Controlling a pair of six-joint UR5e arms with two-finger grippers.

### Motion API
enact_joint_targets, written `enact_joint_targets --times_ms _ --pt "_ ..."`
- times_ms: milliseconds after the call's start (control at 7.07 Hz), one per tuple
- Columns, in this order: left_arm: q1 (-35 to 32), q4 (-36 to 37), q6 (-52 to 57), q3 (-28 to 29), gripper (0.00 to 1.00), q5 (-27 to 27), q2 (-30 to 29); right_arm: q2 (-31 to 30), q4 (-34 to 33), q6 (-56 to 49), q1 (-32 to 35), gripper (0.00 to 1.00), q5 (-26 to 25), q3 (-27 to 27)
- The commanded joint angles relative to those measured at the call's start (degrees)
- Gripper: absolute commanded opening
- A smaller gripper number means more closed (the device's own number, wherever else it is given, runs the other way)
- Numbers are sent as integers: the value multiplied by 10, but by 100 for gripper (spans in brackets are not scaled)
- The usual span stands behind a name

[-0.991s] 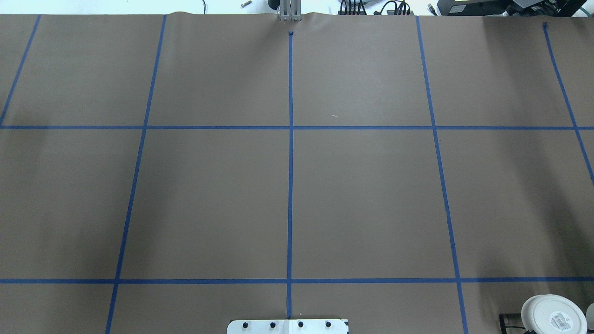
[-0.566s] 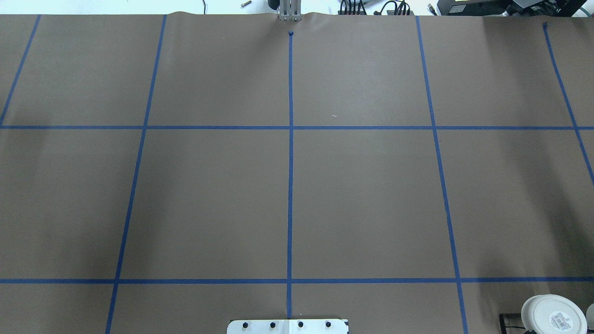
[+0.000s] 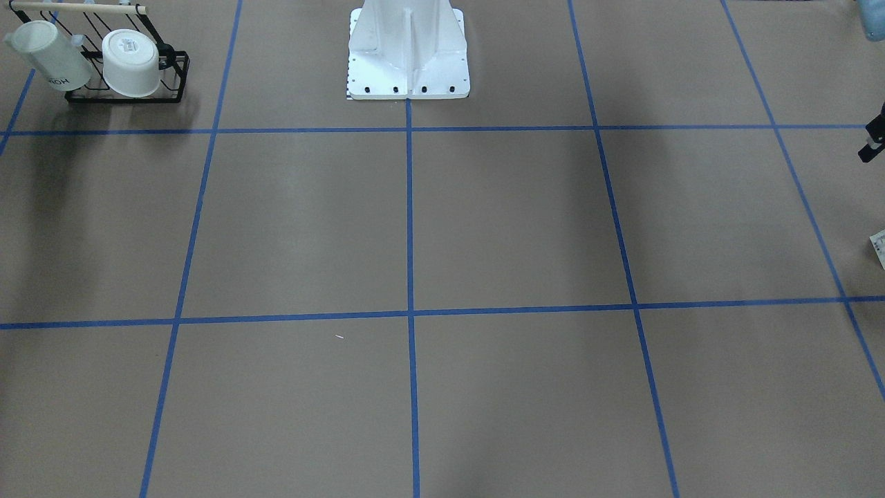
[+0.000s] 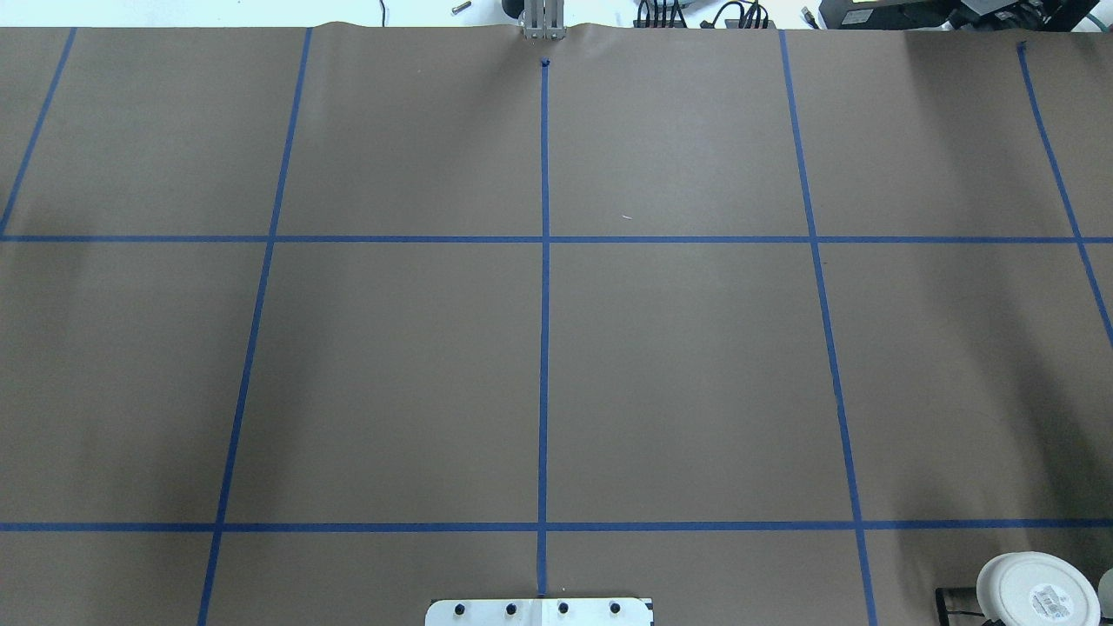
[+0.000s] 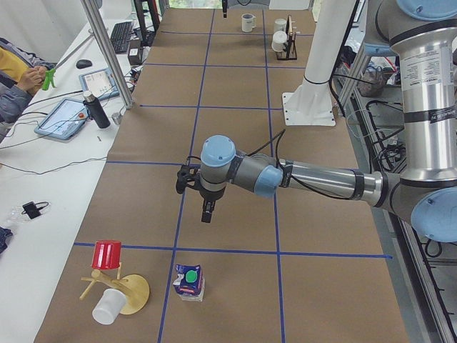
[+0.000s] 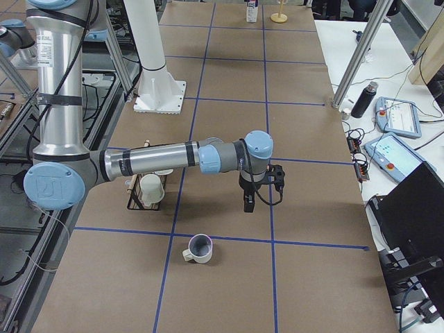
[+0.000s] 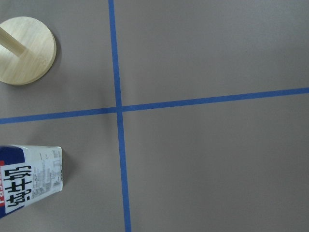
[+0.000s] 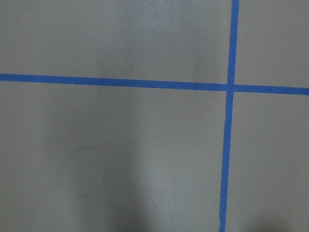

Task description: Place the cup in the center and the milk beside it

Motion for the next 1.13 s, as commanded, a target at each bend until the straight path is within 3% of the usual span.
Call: enact_joint_targets --times_ms 0,142,283,425,566,991 --pt "0 1 0 -1 98 -2 2 -58 1 19 -2 100 -3 31" --pt "0 1 0 1 98 -2 3 -87 0 4 29 100 -20 39" --pt "0 1 0 -1 98 -2 3 -136 0 -102 55 100 -23 36" --pt "0 1 0 1 98 -2 3 -148 -2 -188 108 100 -14 6" --pt "0 1 0 1 98 -1 3 -150 -1 -219 113 100 -15 -32" --pt "0 1 0 -4 98 -2 3 -131 104 -208 112 100 -13 -148"
